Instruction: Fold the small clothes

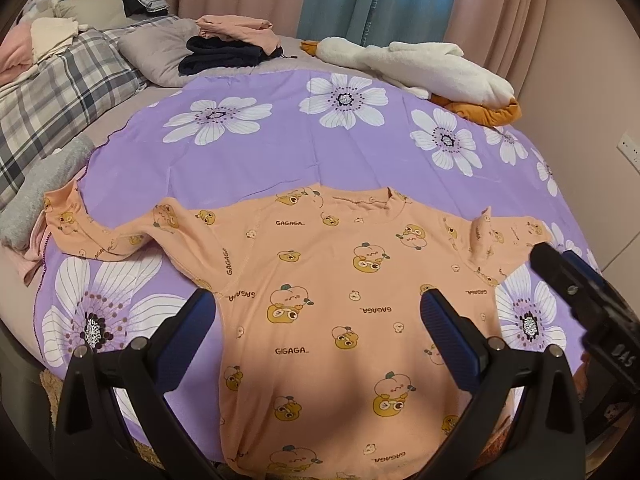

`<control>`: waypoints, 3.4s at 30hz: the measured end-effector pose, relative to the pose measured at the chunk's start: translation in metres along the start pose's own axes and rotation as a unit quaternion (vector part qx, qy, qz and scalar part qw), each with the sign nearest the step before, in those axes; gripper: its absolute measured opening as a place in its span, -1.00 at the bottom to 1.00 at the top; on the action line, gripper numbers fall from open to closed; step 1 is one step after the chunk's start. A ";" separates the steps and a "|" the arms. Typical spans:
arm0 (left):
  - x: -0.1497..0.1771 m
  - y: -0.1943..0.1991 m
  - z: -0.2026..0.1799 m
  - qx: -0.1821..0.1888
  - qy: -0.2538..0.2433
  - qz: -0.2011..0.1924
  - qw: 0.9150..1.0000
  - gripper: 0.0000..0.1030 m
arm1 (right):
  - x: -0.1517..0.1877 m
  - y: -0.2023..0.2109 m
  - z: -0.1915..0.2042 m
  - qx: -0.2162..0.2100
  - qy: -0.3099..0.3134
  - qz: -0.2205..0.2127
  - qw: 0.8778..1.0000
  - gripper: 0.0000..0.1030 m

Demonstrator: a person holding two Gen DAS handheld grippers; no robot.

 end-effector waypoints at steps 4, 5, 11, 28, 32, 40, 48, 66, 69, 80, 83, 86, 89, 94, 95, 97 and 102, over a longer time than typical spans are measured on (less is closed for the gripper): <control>0.001 0.006 0.004 0.002 0.002 -0.003 1.000 0.98 | -0.009 0.009 0.011 -0.033 -0.010 -0.013 0.999 0.99; 0.001 0.008 0.005 0.003 0.004 -0.005 1.000 0.99 | -0.011 0.009 0.015 -0.049 -0.014 -0.015 0.999 0.99; 0.003 0.011 0.005 0.007 0.002 -0.010 1.000 0.99 | -0.006 0.003 0.019 -0.065 -0.033 -0.007 0.997 0.99; 0.006 0.015 0.001 0.015 -0.002 -0.009 1.000 0.99 | 0.005 0.004 0.009 -0.019 -0.042 0.014 0.999 0.99; 0.007 0.015 0.004 0.015 0.001 -0.008 1.000 0.99 | 0.007 0.001 0.006 -0.007 -0.042 0.018 0.999 0.99; 0.011 0.009 0.011 0.015 0.009 0.000 1.000 0.98 | 0.014 -0.008 0.006 0.006 -0.036 0.033 0.999 0.99; 0.013 0.000 0.014 0.015 0.010 0.008 1.000 0.98 | 0.018 -0.015 0.001 0.010 -0.040 0.043 0.998 0.99; 0.010 -0.007 0.016 0.022 0.024 0.016 0.999 0.98 | 0.025 -0.030 -0.003 0.012 -0.046 0.059 0.997 0.99; 0.010 -0.008 0.015 0.020 0.019 0.018 0.999 0.98 | 0.024 -0.031 -0.005 0.010 -0.048 0.058 0.997 0.99; 0.011 -0.008 0.004 0.021 0.005 0.019 1.000 0.98 | 0.021 -0.025 -0.015 0.009 -0.059 0.048 0.997 0.99; 0.011 -0.009 0.001 0.023 0.002 0.020 1.000 0.98 | 0.020 -0.023 -0.018 0.010 -0.061 0.044 0.997 0.99; 0.011 -0.011 -0.002 0.020 -0.001 0.022 1.000 0.98 | 0.018 -0.021 -0.021 0.009 -0.062 0.039 0.997 0.99; 0.010 -0.014 -0.002 0.013 0.000 0.022 1.000 0.98 | 0.013 -0.017 -0.024 0.004 -0.067 0.026 0.997 0.98; 0.003 -0.019 -0.008 0.017 0.006 0.026 1.000 0.98 | -0.009 -0.009 -0.027 -0.013 -0.056 0.001 0.998 0.98; 0.000 -0.020 -0.010 0.019 0.006 0.025 0.999 0.98 | -0.015 -0.007 -0.030 -0.015 -0.054 -0.005 0.998 0.98; -0.003 -0.023 -0.015 0.021 0.003 0.023 1.000 0.98 | -0.027 -0.005 -0.038 -0.020 -0.053 -0.016 0.998 0.98; -0.006 -0.037 -0.028 0.019 -0.004 0.025 0.999 0.96 | -0.058 0.004 -0.083 -0.014 -0.063 -0.046 0.997 0.98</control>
Point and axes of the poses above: each gripper's, at about its wrist camera, not at the fingertips, and y roughly against the way its jaws point, z to its left, x to its underside, the point moved 10 cm from there along -y, roughly the way its jaws point, and after that the axes turned 11 degrees about -x, right-handed, at the moved point
